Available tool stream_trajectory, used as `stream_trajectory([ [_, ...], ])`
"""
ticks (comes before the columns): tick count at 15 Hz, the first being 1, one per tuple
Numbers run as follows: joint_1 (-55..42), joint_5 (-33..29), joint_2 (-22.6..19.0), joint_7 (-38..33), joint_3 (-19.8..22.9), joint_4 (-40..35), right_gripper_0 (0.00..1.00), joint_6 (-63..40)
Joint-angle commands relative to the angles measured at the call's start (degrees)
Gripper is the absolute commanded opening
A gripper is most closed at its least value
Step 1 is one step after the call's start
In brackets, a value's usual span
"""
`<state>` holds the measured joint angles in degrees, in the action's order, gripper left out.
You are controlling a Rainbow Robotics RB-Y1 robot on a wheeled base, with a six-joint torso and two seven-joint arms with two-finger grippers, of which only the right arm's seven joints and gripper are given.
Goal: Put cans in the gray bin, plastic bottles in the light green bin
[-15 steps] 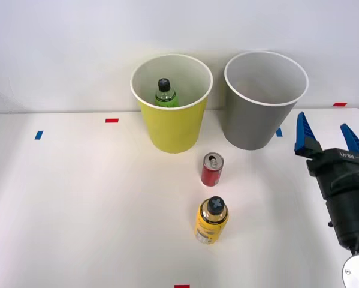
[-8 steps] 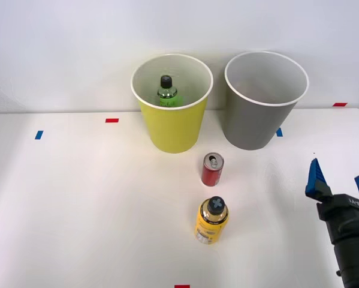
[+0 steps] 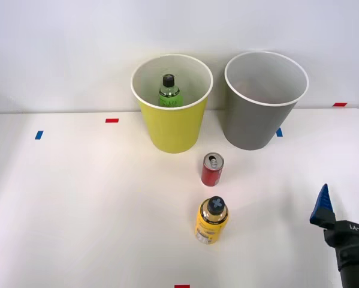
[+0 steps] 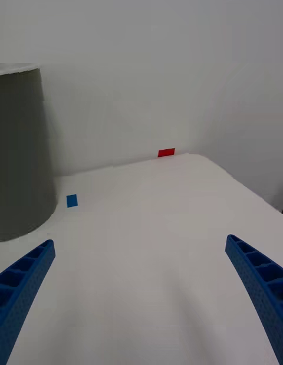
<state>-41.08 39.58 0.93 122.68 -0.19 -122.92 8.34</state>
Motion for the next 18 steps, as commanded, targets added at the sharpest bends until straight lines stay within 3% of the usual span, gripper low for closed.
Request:
stream_trajectory([
  [1, 3.4, -1.1, 0.1, 3.0, -1.5, 7.7, 1.0, 9.2],
  [10, 0.7, -1.8, -2.2, 3.4, -1.0, 8.9, 1.0, 10.2],
  [14, -0.6, -5.7, -1.8, 3.2, -0.3, 8.8, 1.0, 8.4],
  [16, -0.9, -12.8, -1.8, -3.0, 1.2, 8.8, 1.0, 7.5],
  [18, -2.8, -20.9, -1.8, -15.5, 0.8, 8.8, 1.0, 7.7],
])
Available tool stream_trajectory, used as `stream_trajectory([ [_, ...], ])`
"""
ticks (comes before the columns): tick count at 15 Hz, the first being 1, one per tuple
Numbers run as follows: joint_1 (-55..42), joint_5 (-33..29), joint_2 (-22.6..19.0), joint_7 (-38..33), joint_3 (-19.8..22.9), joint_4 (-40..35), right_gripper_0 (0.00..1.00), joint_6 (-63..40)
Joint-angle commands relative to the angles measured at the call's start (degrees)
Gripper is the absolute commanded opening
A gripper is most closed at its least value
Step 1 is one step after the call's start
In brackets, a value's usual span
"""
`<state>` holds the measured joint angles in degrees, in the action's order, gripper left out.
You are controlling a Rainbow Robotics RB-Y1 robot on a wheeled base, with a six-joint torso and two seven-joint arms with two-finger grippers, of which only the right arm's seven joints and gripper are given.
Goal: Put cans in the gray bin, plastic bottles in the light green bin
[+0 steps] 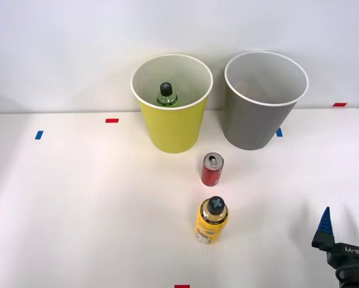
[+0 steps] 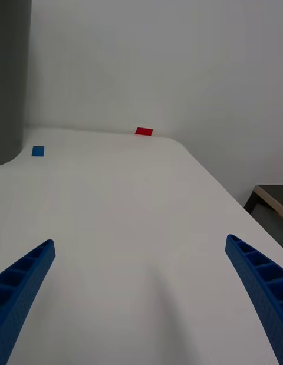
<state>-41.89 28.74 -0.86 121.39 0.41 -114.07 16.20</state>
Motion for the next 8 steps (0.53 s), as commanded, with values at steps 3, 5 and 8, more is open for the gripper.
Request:
stream_trajectory([
  [3, -4.4, -19.4, 0.0, -29.9, -1.2, 0.0, 1.0, 2.3],
  [5, -5.7, -24.2, -0.1, -37.9, -1.7, 0.0, 1.0, 4.3],
  [8, -6.3, -25.9, -2.0, -48.3, -4.0, 3.4, 1.0, 11.8],
])
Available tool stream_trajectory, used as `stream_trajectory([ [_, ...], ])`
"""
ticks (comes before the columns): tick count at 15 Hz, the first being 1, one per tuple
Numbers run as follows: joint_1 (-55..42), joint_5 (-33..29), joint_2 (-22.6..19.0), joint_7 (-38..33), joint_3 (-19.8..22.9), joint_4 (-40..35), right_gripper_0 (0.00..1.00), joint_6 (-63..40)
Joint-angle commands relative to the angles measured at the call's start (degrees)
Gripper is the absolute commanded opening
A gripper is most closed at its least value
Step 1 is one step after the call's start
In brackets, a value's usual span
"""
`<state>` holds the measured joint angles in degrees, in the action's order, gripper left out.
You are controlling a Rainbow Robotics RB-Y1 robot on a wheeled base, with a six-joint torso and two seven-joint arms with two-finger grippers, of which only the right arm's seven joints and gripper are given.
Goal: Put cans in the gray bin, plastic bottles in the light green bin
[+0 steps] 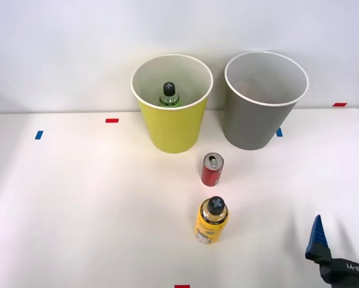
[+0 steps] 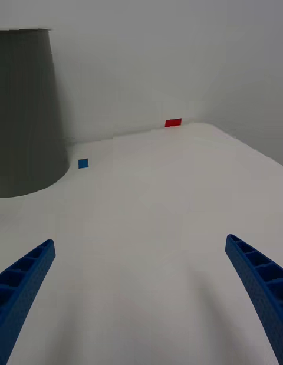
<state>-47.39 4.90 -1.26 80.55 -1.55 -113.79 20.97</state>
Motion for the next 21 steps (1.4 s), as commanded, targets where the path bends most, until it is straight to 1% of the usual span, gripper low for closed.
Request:
stream_trajectory([
  [1, -0.3, -2.6, -2.5, -10.9, -2.6, 6.2, 1.0, 11.7],
  [2, -0.1, -3.0, -3.2, -11.9, -2.9, 7.8, 1.0, 14.2],
  [4, 0.3, -4.2, -3.5, -11.0, -3.5, 11.0, 1.0, 19.3],
  [7, 0.0, -9.5, -2.6, -8.4, -3.7, 14.0, 1.0, 23.6],
  [9, -0.6, -9.8, -2.1, -1.5, -3.9, 14.5, 1.0, 24.6],
  [11, -1.0, -8.7, -1.9, 3.8, -4.2, 14.5, 1.0, 24.6],
  [13, -1.4, -6.1, -2.2, 7.4, -4.8, 14.5, 1.0, 26.0],
  [17, -2.7, -2.9, -4.0, 7.7, -8.5, 14.5, 1.0, 29.0],
  [21, -3.8, -2.5, -4.1, 7.6, -9.3, 14.5, 1.0, 30.4],
])
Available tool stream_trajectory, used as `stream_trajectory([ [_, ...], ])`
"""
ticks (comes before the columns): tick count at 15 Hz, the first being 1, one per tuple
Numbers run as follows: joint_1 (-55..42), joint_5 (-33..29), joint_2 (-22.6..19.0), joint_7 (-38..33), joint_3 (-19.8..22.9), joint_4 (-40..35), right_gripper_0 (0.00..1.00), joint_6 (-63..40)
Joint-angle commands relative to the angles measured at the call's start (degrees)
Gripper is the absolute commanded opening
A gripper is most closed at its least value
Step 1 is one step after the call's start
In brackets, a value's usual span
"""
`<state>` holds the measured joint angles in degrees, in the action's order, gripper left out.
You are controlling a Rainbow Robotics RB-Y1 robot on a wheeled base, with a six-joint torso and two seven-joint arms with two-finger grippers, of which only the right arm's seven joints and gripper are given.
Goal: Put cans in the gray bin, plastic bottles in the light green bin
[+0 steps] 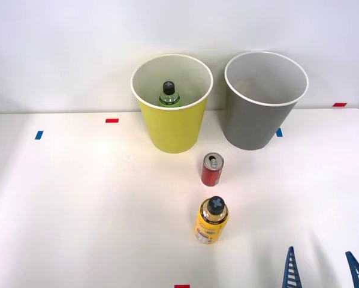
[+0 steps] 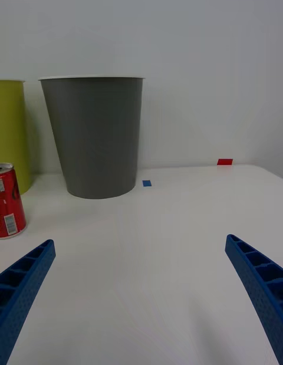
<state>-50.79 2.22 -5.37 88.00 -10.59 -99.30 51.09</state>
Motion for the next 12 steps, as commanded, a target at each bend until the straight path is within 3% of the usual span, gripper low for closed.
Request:
stream_trajectory([
  [1, -0.4, 0.1, 0.1, 0.2, -0.2, 0.1, 1.0, 0.1],
  [12, -0.7, -0.4, 1.1, 0.7, -0.2, 0.1, 1.0, 0.1],
])
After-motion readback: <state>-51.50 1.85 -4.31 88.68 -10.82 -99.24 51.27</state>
